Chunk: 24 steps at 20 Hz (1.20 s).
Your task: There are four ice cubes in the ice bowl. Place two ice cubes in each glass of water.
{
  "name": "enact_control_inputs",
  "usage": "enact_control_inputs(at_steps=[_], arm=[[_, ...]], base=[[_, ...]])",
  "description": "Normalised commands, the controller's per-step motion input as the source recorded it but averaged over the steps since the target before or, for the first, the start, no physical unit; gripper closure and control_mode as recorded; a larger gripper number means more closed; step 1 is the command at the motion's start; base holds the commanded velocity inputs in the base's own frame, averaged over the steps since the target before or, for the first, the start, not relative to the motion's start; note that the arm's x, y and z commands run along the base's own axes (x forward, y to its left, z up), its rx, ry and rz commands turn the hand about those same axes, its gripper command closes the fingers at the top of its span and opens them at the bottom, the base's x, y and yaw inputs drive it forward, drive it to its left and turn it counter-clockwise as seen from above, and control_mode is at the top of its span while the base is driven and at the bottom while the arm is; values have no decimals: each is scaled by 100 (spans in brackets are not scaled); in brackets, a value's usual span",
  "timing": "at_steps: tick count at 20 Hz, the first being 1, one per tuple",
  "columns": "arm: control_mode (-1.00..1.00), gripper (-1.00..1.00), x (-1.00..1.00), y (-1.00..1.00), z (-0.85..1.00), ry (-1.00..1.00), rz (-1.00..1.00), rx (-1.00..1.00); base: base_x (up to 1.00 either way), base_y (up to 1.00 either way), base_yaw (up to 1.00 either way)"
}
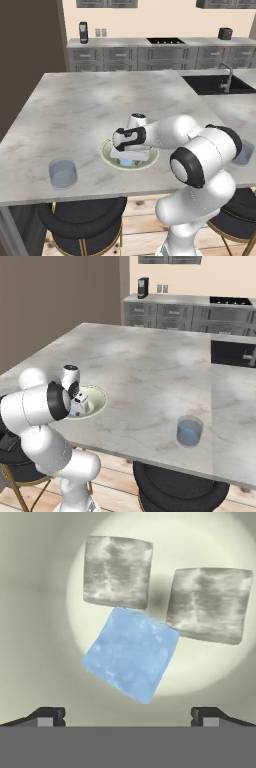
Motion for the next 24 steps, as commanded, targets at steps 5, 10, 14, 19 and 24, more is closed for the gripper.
enact_control_inputs(at_steps=[5, 10, 14, 19, 24], arm=[[-100, -100, 30, 0, -32, -5, 0, 0], [-100, -100, 30, 0, -18, -9, 0, 0], [-100, 100, 4, 3, -8, -3, -1, 0], [-100, 100, 7, 0, -14, -2, -2, 0], [-100, 100, 0, -4, 43, -2, -1, 7]], base=[[0, 0, 0], [0, 0, 0], [0, 0, 0], [0, 0, 0], [0, 0, 0]])
